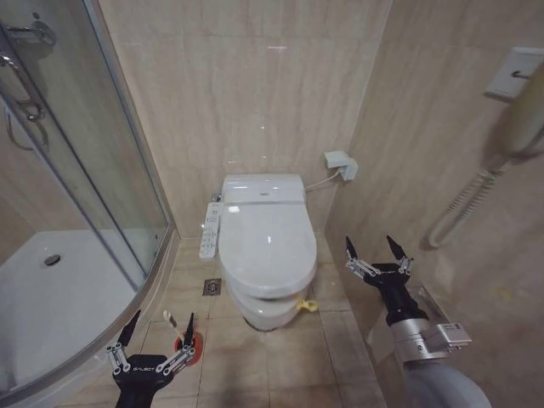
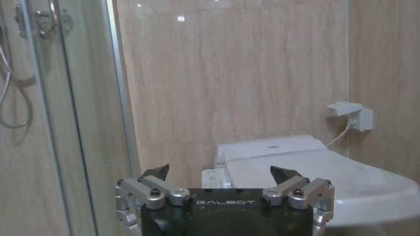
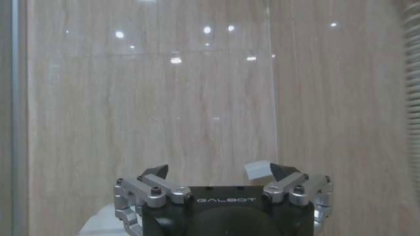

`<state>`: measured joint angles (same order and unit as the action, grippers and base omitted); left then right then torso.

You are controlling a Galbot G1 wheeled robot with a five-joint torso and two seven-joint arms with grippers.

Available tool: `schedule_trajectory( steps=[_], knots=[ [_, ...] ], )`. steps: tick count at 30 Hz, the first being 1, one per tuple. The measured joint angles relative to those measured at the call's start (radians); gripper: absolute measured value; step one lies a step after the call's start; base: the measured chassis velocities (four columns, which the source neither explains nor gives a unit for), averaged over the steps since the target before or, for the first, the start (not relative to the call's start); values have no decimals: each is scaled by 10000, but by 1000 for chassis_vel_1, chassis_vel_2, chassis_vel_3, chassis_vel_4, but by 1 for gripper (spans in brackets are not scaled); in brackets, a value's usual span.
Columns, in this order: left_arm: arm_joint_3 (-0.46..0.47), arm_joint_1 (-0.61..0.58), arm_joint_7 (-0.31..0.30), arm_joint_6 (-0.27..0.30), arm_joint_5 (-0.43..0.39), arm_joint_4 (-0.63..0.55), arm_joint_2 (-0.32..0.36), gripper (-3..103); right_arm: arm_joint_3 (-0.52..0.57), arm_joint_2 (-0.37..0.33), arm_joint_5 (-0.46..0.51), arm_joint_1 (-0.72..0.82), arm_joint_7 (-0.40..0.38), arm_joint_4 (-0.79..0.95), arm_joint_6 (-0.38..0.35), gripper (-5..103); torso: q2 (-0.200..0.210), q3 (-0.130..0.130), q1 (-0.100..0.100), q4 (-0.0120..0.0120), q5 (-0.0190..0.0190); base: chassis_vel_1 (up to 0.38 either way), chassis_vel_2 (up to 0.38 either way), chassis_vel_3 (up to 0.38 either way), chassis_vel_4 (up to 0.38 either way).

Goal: Open the toilet lid, clean the toilet bowl with a toilet brush, close the toilet lid, and flush.

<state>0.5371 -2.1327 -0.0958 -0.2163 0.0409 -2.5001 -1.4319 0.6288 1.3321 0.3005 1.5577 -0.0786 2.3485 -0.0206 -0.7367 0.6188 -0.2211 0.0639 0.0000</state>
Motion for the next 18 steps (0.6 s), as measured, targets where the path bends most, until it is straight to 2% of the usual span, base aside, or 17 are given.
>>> schedule_trajectory(
  steps=[18],
  knots=[
    [-1, 0, 0, 0, 0, 0, 0, 100, -44, 0, 0, -52, 29, -46, 23, 100, -1, -1, 5, 0, 0, -138, 134, 140, -144]
  ],
)
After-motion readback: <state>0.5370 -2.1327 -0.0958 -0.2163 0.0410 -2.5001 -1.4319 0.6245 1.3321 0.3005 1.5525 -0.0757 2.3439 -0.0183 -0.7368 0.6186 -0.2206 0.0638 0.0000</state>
